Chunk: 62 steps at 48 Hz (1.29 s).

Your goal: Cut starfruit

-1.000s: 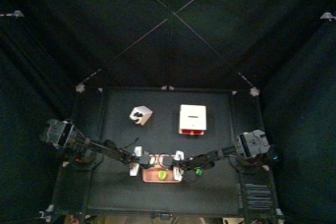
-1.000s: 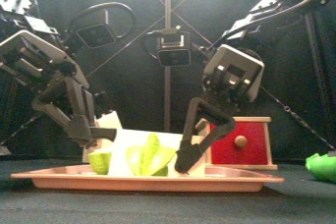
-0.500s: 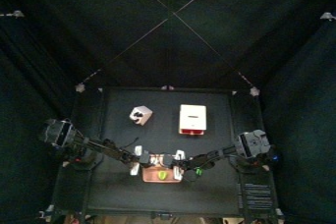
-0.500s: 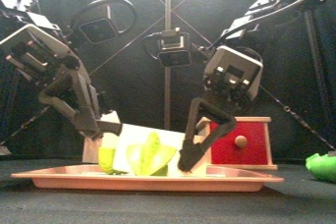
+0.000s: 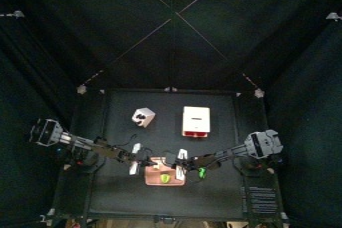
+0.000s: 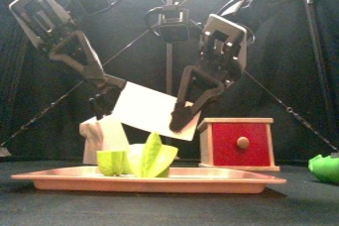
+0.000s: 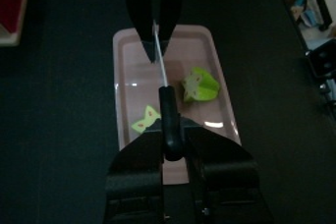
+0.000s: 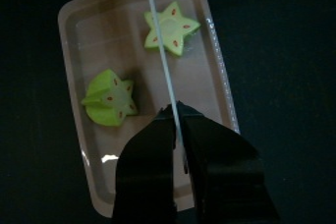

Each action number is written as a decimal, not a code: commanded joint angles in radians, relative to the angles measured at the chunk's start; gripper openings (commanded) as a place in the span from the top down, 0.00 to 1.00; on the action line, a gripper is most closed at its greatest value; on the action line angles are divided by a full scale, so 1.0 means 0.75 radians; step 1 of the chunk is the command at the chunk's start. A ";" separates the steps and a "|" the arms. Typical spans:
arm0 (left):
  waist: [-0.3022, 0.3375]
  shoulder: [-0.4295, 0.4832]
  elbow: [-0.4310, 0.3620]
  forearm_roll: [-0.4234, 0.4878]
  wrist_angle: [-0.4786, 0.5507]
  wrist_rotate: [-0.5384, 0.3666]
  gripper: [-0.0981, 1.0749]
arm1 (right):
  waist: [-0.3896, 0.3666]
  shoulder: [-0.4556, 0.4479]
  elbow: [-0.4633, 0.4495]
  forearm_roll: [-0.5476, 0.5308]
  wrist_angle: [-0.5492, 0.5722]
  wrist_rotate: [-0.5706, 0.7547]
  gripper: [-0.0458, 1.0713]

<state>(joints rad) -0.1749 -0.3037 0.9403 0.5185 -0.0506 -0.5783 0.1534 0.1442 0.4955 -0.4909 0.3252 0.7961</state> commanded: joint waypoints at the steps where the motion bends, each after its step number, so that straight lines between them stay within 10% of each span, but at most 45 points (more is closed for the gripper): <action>1: 0.000 -0.035 0.000 -0.006 -0.063 -0.006 0.60 | -0.025 -0.025 0.002 0.000 0.027 0.025 0.55; 62: -0.006 -0.043 0.160 -0.194 -0.186 0.000 0.60 | 0.115 -0.063 -0.070 -0.051 0.086 0.022 0.45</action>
<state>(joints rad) -0.1810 -0.3237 1.0723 0.3758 -0.1841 -0.5798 0.2286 0.1319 0.4786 -0.5246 0.3789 0.8145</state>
